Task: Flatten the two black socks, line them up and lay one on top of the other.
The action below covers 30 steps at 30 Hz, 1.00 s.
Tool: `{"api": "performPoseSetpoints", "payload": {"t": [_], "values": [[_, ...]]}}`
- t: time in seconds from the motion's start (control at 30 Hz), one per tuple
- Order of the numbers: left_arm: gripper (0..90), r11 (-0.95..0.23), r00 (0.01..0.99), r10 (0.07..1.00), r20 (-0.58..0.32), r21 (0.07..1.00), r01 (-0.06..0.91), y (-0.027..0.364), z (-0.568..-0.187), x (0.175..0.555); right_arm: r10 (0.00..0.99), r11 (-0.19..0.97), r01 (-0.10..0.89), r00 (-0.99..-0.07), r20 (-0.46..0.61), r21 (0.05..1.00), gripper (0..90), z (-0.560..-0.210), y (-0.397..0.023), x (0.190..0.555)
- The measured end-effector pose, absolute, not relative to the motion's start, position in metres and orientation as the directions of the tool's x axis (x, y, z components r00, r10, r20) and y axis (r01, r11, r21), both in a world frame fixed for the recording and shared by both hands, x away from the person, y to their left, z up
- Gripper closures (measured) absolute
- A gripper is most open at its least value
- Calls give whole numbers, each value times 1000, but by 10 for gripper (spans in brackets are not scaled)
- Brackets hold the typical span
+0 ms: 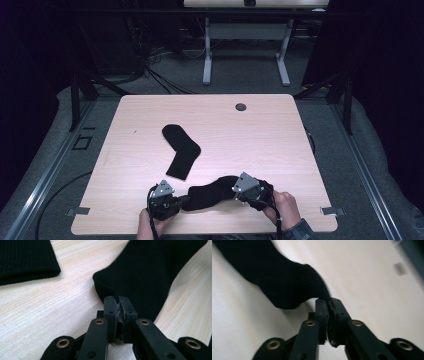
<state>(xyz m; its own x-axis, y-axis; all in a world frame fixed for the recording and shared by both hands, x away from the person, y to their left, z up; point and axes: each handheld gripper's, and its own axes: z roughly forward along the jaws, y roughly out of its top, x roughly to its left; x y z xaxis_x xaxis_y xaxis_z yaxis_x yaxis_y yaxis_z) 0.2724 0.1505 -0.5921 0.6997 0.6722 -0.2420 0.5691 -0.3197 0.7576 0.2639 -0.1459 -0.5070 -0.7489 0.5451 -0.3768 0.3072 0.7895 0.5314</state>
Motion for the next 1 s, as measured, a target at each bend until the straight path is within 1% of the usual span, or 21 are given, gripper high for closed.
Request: {"api": "performPoseSetpoints", "payload": {"t": [0.07,0.1,0.13,0.17,0.2,0.23,0.27,0.3,0.43,0.5,0.6,0.7,0.77,0.83,0.9,0.93,0.97,1.0], "values": [[852,-319,700,669,-249,755,573,151,-592,273,536,795,361,-794,-288,487,729,-518,-151,264],[852,-319,700,668,-250,754,574,151,-592,273,546,778,391,-807,-224,491,700,-526,-156,264],[851,-317,700,668,-253,754,575,152,-592,273,559,766,425,-811,-172,482,650,-533,-162,265],[851,-317,699,668,-255,753,577,152,-592,273,586,733,463,-801,-118,499,606,-540,-168,265],[851,-313,699,668,-257,755,577,152,-592,274,588,727,481,-804,-83,490,581,-542,-175,265],[850,-313,699,667,-259,754,578,152,-592,274,597,708,497,-800,-49,502,543,-543,-181,265],[850,-314,697,671,-254,754,577,152,-592,273,609,677,512,-793,-13,528,518,-543,-187,265],[850,-317,700,668,-254,753,576,152,-592,273,623,650,534,-782,23,541,511,-541,-193,265],[847,-317,699,669,-253,754,575,152,-592,273,688,547,588,-721,80,597,508,-531,-211,270],[844,-309,696,669,-260,754,579,152,-592,274,735,487,617,-672,92,618,513,-530,-216,276],[842,-310,697,667,-264,752,581,152,-592,274,792,418,664,-601,109,619,524,-537,-218,286],[840,-306,694,669,-267,751,585,153,-592,274,812,402,689,-573,113,603,545,-547,-213,293],[840,-301,685,680,-259,753,584,153,-592,274,820,404,689,-564,97,602,603,-553,-207,296],[840,-321,688,691,-222,758,567,151,-591,272,818,425,682,-571,70,596,677,-557,-203,297],[842,-326,689,695,-207,763,558,150,-591,271,815,456,673,-578,30,582,741,-560,-200,297],[842,-322,685,698,-210,762,562,150,-591,270,821,451,669,-571,20,590,775,-561,-200,296],[843,-322,682,702,-207,761,563,151,-591,270,814,457,666,-580,24,590,803,-561,-201,295],[843,-324,681,704,-200,763,559,151,-591,270,822,446,669,-569,25,594,819,-562,-201,294]]}}
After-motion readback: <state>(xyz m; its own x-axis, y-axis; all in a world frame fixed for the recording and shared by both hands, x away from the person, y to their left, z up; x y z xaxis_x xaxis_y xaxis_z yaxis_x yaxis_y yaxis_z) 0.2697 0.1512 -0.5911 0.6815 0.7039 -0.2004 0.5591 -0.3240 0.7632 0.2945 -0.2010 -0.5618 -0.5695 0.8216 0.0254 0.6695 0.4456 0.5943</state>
